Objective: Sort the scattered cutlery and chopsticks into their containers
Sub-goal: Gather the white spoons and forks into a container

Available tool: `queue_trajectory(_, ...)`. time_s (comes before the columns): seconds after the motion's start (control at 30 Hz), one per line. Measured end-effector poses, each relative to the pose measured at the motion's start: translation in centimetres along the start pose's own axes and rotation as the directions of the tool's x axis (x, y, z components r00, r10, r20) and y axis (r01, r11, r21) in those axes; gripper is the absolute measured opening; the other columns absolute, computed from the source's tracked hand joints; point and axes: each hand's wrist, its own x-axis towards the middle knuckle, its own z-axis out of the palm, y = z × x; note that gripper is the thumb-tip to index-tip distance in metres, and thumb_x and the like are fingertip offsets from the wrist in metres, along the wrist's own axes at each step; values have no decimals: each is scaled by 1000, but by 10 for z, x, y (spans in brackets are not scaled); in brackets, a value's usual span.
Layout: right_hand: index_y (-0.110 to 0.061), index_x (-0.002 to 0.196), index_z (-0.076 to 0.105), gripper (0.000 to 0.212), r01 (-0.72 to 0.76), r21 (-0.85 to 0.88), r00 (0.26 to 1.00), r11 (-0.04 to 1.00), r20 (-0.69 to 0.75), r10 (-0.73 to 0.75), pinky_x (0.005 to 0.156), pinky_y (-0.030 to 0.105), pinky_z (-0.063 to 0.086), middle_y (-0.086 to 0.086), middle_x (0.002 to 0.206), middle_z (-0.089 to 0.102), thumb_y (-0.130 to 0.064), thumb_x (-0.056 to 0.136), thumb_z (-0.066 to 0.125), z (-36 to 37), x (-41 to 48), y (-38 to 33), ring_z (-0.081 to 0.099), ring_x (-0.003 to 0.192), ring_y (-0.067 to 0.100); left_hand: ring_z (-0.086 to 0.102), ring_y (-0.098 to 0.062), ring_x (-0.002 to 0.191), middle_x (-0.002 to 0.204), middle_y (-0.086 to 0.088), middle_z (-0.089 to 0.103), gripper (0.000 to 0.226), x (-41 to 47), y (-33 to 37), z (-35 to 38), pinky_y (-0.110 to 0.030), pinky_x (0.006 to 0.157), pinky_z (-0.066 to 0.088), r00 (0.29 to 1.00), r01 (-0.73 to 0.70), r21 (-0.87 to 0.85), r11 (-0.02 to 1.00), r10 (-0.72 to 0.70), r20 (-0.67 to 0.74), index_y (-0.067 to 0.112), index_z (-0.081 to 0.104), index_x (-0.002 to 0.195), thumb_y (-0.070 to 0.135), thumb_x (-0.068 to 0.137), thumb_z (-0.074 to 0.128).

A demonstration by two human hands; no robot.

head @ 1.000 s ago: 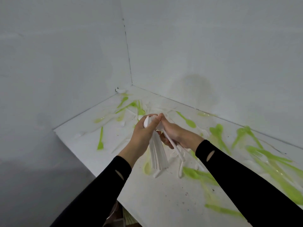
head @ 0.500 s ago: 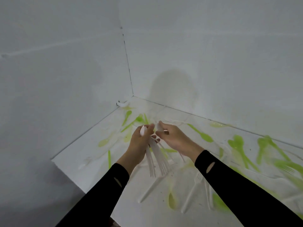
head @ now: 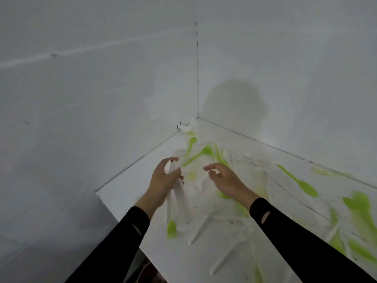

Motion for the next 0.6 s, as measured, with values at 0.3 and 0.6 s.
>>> queue_trajectory(0.3,-17,119,64,30,119,-527,990,841,127,-61,97,31,43,2,129,54,-14,96,46,47,42,18,50,120,22,56,-20,87,98,-1,63,44,15,-39,-95,-27,70,37,1000,6,792,610,13,-18,21,50,99,31,72,84)
queue_trajectory(0.6,-16,137,43,47,168,-680,983,714,170,-70,96,35,37,5,141,44,-7,91,45,86,62,0,45,123,26,60,-28,105,114,-10,63,48,2,-72,-123,-31,83,47,995,96,867,489,-78,-66,14,54,119,27,79,77)
